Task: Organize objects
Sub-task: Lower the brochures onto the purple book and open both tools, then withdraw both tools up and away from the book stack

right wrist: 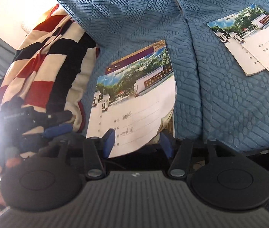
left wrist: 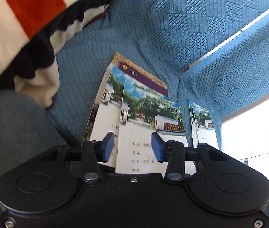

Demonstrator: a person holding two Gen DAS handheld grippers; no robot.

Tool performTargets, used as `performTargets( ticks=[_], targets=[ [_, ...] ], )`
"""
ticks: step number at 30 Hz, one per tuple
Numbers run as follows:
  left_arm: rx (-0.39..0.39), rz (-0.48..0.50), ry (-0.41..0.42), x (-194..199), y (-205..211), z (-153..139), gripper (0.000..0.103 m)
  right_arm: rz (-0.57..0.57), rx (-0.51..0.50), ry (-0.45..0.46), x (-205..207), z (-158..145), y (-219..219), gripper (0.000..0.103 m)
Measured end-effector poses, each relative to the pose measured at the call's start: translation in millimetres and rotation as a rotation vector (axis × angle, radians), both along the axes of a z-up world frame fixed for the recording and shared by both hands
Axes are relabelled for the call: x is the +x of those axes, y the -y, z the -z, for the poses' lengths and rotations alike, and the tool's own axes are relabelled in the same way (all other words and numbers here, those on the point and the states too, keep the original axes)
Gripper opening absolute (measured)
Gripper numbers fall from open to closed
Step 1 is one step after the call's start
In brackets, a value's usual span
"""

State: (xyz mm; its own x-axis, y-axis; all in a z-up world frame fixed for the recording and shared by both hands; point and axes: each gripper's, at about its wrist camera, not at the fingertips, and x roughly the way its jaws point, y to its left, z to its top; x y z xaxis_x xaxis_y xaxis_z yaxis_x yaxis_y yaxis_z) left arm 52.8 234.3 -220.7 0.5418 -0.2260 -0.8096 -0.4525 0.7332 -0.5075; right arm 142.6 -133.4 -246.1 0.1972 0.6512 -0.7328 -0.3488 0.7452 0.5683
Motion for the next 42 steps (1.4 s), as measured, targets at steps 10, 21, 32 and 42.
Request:
performTargets(
  ticks=[10, 21, 32, 42],
  targets=[
    [0.067, 0.044, -0.009, 15, 12, 13, 0.047, 0.048, -0.053, 0.108, 9, -4, 2, 0.056],
    [0.038, 0.053, -0.084, 25, 20, 49, 0.037, 0.077, -0.188, 0.150, 24, 26, -5, 0.053],
    [0.015, 0.035, -0.081, 25, 22, 55, 0.030, 0.091, -0.111, 0.073, 25, 39, -5, 0.030],
    [0.030, 0.004, -0.087, 24, 12, 48, 0.031, 0.057, -0.069, 0.079, 27, 30, -15, 0.026]
  ],
)
